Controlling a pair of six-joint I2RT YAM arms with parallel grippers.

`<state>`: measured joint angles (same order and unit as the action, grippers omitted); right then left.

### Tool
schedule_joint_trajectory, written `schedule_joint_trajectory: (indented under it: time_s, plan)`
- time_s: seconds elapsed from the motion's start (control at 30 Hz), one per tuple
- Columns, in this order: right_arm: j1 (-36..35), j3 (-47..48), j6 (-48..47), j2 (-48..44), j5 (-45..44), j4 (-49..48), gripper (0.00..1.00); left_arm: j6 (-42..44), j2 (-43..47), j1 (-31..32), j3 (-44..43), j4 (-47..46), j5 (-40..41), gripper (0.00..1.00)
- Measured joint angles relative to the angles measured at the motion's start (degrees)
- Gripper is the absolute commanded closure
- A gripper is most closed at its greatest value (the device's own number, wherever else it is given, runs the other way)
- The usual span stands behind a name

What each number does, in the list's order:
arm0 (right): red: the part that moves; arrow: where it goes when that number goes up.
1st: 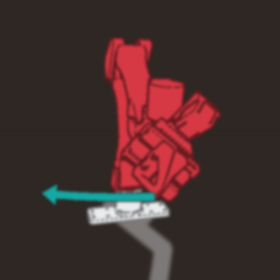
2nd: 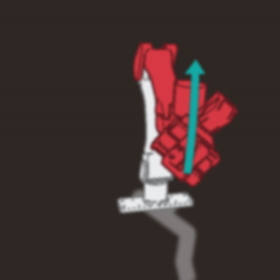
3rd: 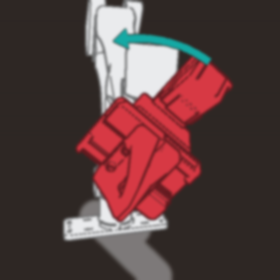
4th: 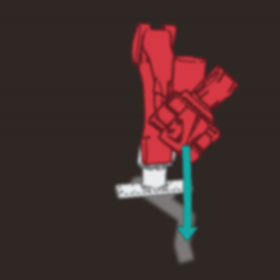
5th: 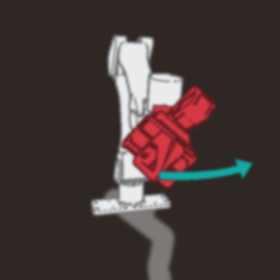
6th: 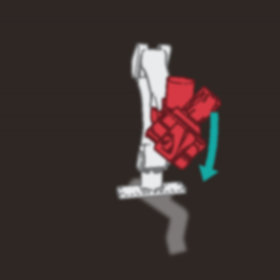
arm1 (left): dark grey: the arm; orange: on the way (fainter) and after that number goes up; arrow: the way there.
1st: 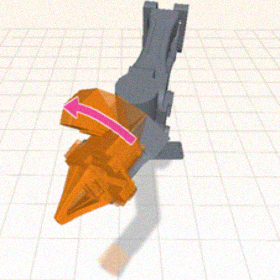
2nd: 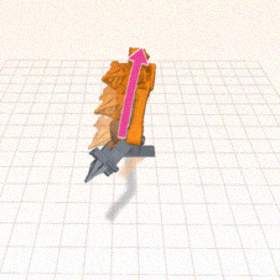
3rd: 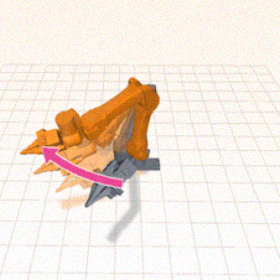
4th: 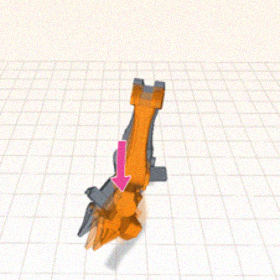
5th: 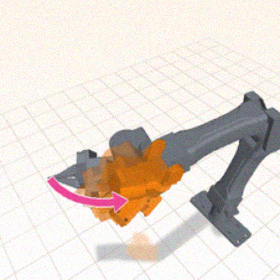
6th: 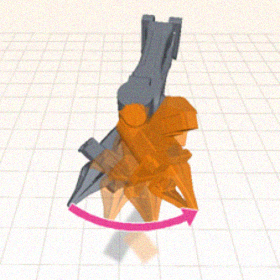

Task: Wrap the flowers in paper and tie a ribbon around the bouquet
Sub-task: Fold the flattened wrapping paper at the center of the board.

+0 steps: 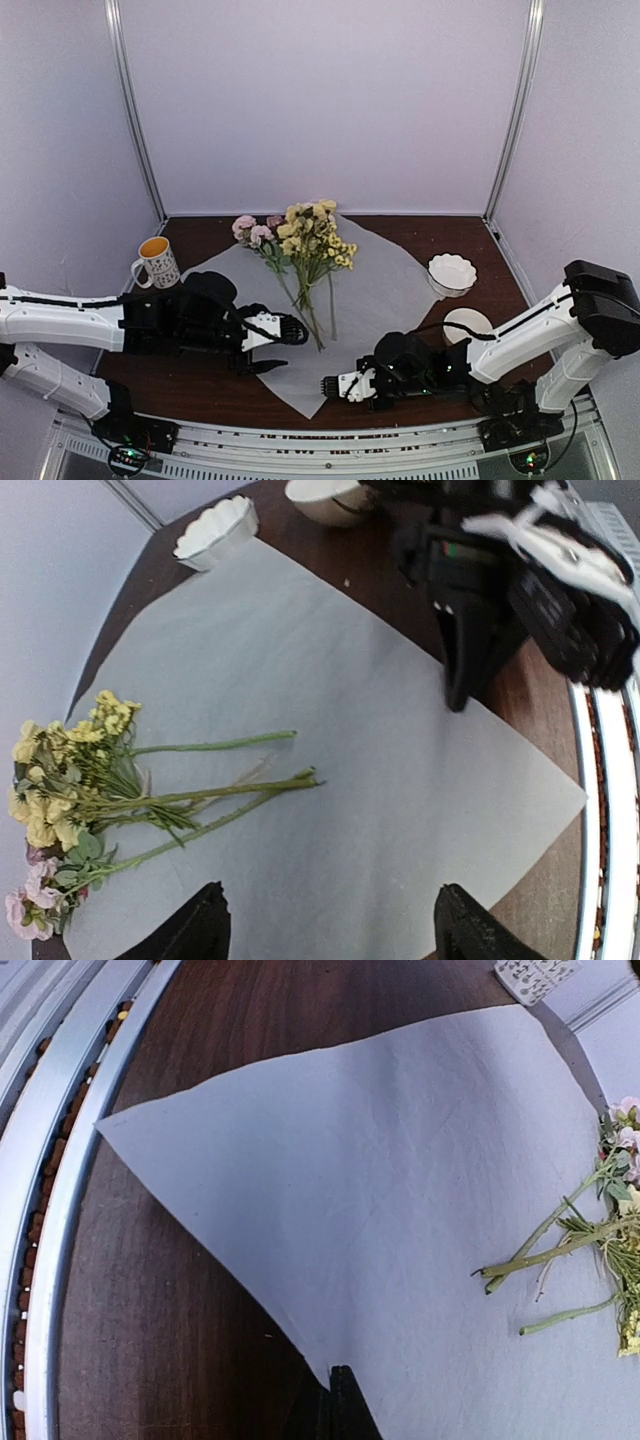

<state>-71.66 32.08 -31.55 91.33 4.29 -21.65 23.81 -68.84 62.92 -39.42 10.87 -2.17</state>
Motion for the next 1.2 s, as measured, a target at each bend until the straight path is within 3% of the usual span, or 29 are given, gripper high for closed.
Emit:
schedule_joint_trajectory:
  time_s: [0.2, 0.27, 0.37, 0.57, 0.7, 0.83, 0.97, 1.07, 1.2]
  plan:
    - [-1.8, 3.3, 0.7, -1.6, 2.6, 11.0, 1.0, -12.2, 0.1, -3.3, 0.2, -8.7, 4.9, 0.34]
    - [-2.6, 3.3, 1.0, -3.4, 3.9, 13.4, 1.0, -15.3, -1.6, -5.3, 0.2, -11.1, 6.4, 0.49]
    - [-3.1, 3.3, 1.5, -6.0, 5.5, 16.1, 1.0, -19.6, -8.6, -9.3, -2.4, -12.0, 8.6, 0.6]
    - [-3.1, 3.3, 2.5, -6.7, 6.8, 18.3, 1.0, -22.3, -28.9, -13.1, -19.6, -7.3, 9.4, 0.67]
    - [-2.8, 3.8, 4.6, -6.7, 7.7, 19.1, 1.0, -22.2, -33.3, -13.0, -20.5, -7.0, 9.1, 0.78]
    - [-0.1, 8.0, 8.5, -6.7, 10.4, 21.2, 1.0, -22.1, -37.2, -13.4, -20.6, -6.0, 9.2, 0.79]
    - [4.0, 12.3, 13.3, -6.6, 12.9, 20.5, 1.0, -22.3, -37.6, -13.8, -20.5, -6.4, 9.4, 0.67]
    - [7.4, 14.3, 16.7, -5.1, 15.4, 20.3, 1.0, -22.7, -36.7, -14.0, -19.9, -8.1, 10.6, 0.39]
    - [11.7, 17.2, 21.4, -1.7, 18.1, 20.3, 1.0, -23.8, -29.2, -14.3, -13.5, -13.5, 14.6, 0.17]
